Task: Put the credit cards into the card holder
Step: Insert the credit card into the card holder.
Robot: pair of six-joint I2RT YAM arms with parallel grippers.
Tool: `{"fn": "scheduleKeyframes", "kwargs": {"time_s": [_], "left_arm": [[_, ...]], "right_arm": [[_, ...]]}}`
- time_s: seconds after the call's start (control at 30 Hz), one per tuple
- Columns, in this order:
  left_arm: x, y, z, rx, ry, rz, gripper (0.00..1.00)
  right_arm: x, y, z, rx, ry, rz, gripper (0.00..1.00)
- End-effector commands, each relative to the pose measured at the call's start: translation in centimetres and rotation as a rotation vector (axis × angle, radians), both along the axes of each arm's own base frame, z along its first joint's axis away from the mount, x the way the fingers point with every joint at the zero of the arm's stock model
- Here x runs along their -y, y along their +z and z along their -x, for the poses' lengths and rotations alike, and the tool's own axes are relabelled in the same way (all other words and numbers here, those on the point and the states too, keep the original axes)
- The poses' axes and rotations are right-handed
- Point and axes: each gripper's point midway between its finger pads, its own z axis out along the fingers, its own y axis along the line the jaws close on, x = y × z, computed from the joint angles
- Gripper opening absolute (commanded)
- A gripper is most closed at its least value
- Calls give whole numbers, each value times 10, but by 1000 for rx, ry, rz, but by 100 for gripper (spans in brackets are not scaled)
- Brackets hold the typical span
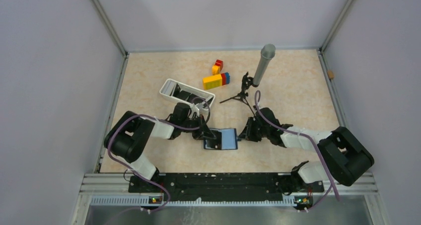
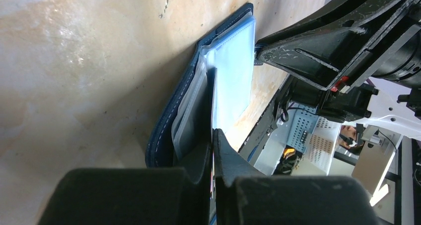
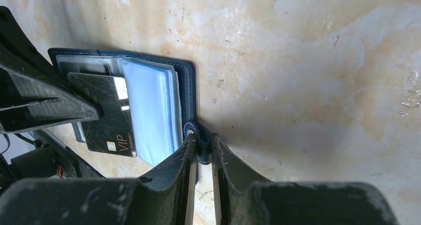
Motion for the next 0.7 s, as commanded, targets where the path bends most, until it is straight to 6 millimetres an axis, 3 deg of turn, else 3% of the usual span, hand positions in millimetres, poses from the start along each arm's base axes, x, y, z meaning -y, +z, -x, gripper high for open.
{"fn": "scheduleKeyframes", "kwargs": {"time_s": [0.0, 0.67], "left_arm": [[1, -1, -7, 31, 23, 20, 0], [-2, -16, -9, 102, 37, 12, 0]], "right_arm": [[12, -8, 1, -10, -21, 78, 16], [9, -6, 1, -7, -12, 67, 16]]}}
